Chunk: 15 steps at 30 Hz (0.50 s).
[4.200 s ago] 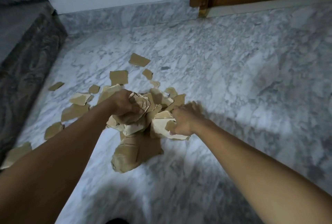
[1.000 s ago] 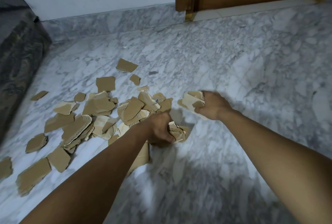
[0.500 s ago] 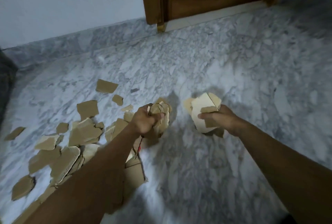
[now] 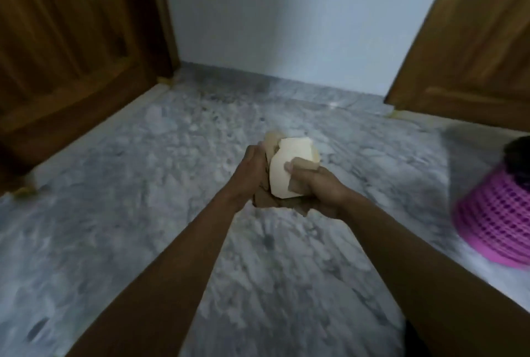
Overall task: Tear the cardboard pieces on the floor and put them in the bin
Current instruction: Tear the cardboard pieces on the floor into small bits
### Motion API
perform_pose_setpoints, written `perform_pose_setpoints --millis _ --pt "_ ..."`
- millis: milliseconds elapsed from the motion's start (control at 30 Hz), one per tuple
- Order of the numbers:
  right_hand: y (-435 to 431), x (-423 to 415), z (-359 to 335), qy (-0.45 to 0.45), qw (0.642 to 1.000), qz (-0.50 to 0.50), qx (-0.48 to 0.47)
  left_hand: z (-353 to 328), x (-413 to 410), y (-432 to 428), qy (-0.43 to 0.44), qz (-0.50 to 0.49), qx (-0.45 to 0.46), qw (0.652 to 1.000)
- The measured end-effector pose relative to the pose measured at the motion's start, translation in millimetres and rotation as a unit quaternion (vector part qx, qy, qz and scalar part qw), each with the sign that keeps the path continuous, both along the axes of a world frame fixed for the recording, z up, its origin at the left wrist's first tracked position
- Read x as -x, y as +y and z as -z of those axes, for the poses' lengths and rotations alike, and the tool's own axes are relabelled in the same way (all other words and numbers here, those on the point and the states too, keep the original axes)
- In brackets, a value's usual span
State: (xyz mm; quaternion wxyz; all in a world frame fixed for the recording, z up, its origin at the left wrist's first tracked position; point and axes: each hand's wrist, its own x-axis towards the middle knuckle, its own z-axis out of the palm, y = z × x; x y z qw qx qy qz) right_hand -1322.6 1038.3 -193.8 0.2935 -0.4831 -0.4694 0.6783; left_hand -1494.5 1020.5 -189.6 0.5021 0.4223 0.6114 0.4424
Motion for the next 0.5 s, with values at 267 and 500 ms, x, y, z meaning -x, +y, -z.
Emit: perform_pose_setpoints --millis 267,500 --pt "23 -206 -86 -0.029 0.990 0.132 -0.031 -72 -201 78 -0.016 0.206 -0.074 0.976" --pt "35 -459 -106 -0.104 0.953 0.254 -0.131 -99 -448 119 0.027 0.346 -0.204 0.915"
